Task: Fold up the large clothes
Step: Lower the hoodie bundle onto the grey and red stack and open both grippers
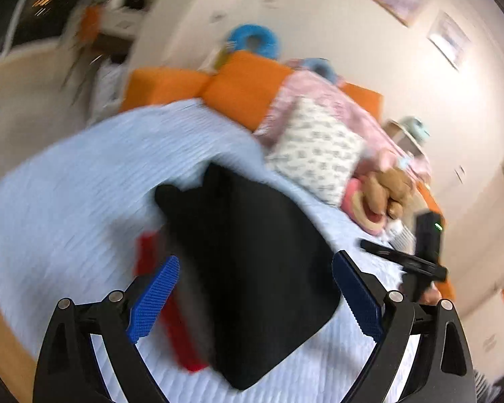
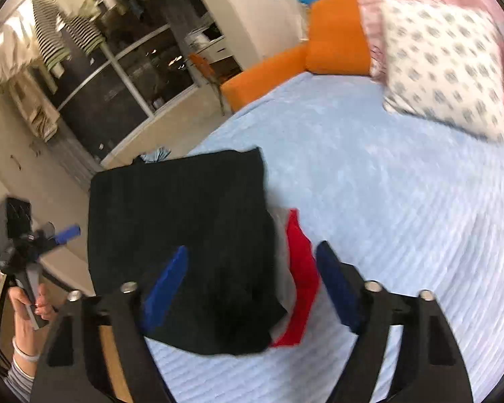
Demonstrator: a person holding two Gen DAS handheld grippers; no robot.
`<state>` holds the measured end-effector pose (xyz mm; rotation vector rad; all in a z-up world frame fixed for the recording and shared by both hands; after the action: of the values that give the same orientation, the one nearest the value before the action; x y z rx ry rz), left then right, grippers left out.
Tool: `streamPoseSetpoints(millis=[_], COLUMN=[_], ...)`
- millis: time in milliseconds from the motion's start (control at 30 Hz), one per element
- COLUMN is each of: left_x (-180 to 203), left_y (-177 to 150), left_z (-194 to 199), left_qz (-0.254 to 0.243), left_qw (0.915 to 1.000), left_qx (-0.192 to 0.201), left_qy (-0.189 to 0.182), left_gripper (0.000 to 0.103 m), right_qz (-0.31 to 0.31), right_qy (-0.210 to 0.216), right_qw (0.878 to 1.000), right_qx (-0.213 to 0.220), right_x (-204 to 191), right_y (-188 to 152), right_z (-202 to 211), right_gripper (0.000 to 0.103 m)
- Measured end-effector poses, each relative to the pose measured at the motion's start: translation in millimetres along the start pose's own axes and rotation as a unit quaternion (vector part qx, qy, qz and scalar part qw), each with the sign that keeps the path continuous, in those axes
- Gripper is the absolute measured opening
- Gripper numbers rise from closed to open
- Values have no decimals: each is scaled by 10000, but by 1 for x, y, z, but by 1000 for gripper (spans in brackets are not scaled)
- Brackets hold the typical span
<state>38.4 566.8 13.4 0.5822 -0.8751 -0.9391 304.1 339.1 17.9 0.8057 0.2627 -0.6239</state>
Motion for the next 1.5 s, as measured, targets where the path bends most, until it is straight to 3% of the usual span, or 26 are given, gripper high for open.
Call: streamPoseSetpoints(millis=[67,200,267,400,467,600,667,800,967,1100,1200,1300,1367,1433,1500], left_x=[20,32,16,-36,-49,-58,-64,-84,-74,-50,-18,3,4,-10,-28], left_y=[20,50,56,48,40,25,18,9,24,45,43,25,12,-4,-16], left_z=[-14,-49,-67,-92,-104,-136,-140,-145,-135,-74,-43,-46,-62,-83,-96], left_qz=[-129,-29,213,730,788,435,451,680,572,650,323,21,-22,177,441], left_qw=[9999,9995,9982,9951,9943,9936,9942,9953,9943,9976,9989,9989,9981,9961,9951], left_qx=[26,-269,-481,-524,-633,-795,-747,-582,-674,-245,-109,-310,-568,-857,-869], left_qy=[-21,187,299,416,334,670,631,380,595,-52,-326,-343,-223,-93,-140], left_gripper=[93,94,94,93,93,93,93,93,93,93,93,93,93,93,93], right_qz=[-22,155,192,216,112,-101,-252,-192,254,653,872,1052,1065,1016,992], right_qy=[-95,-264,-216,-217,-128,198,337,303,40,542,713,725,552,463,475], right_qw=[9996,9976,9966,9933,9935,9956,9962,9978,9979,9963,9936,9917,9927,9934,9936], right_qx=[-271,-618,-772,-1116,-1126,-905,-768,-560,-593,-164,46,114,-109,-251,-274], right_x=[-11,-31,-32,-23,-17,-8,0,-1,-21,-33,-38,-38,-34,-28,-28], right_y=[14,21,13,-8,-19,-31,-38,-42,-22,-21,-35,-61,-79,-91,-96], right_z=[-17,-51,-65,-99,-111,-121,-125,-128,-111,-53,-26,-25,-43,-59,-69], right_gripper=[55,50,49,45,45,45,46,46,49,49,49,49,49,48,48])
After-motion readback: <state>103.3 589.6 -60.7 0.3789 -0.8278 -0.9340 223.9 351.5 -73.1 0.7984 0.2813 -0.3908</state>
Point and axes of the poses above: each gripper's, at about its wrist camera, not at the fingertips, and z roughly against the way its jaws point, x to its right, y to its top, the point moved 1 cm from there along -z, roughly the way its jaws point, and after that the axes turned 5 degrees about -z, right-handed, at the moved point
